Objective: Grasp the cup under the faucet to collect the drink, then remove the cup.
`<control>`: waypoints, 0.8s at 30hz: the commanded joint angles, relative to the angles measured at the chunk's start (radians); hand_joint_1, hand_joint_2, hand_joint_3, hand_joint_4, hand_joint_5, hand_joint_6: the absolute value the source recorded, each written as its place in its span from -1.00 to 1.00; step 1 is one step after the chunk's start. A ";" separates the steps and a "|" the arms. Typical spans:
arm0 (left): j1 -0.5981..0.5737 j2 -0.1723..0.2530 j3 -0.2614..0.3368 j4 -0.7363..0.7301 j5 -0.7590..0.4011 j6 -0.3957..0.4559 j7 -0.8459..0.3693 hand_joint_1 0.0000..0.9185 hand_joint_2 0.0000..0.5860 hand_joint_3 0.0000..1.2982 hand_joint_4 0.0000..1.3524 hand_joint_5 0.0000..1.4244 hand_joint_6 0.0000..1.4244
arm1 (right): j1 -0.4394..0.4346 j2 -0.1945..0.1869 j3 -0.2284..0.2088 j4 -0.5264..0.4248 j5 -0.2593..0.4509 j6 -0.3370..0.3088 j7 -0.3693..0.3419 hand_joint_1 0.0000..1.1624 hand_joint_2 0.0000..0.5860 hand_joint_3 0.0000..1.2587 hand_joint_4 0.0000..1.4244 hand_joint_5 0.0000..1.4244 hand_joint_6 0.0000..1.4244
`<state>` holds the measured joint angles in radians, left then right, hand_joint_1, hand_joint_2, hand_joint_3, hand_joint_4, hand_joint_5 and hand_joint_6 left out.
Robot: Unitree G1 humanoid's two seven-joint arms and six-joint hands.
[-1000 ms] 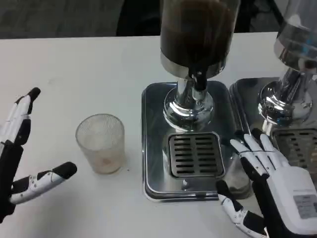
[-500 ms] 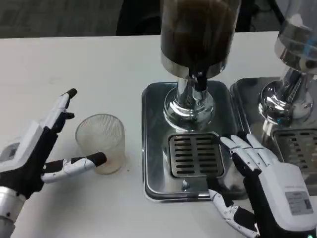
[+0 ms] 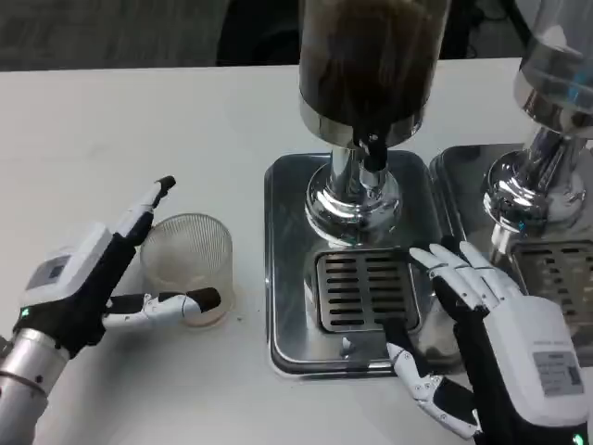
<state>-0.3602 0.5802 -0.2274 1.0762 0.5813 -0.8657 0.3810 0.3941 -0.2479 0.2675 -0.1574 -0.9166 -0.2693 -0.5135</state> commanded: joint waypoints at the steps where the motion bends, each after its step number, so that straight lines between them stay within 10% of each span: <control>1: -0.039 -0.006 -0.025 0.027 0.000 -0.007 -0.020 -0.46 -0.99 -0.92 -0.89 -0.52 -0.53 | 0.004 0.001 0.002 -0.014 -0.005 0.008 -0.017 -0.21 0.57 -0.53 -0.69 -0.81 -0.68; 24: -0.072 -0.101 -0.038 0.105 -0.103 -0.012 -0.143 -0.16 -0.84 -0.73 -0.69 -0.26 -0.11 | 0.050 -0.001 -0.021 -0.051 0.008 0.008 -0.016 -0.21 0.57 -0.50 -0.62 -0.78 -0.68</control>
<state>-0.4409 0.4990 -0.2562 1.1608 0.4780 -0.8941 0.2734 0.4359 -0.2473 0.2531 -0.1954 -0.9140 -0.2661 -0.5168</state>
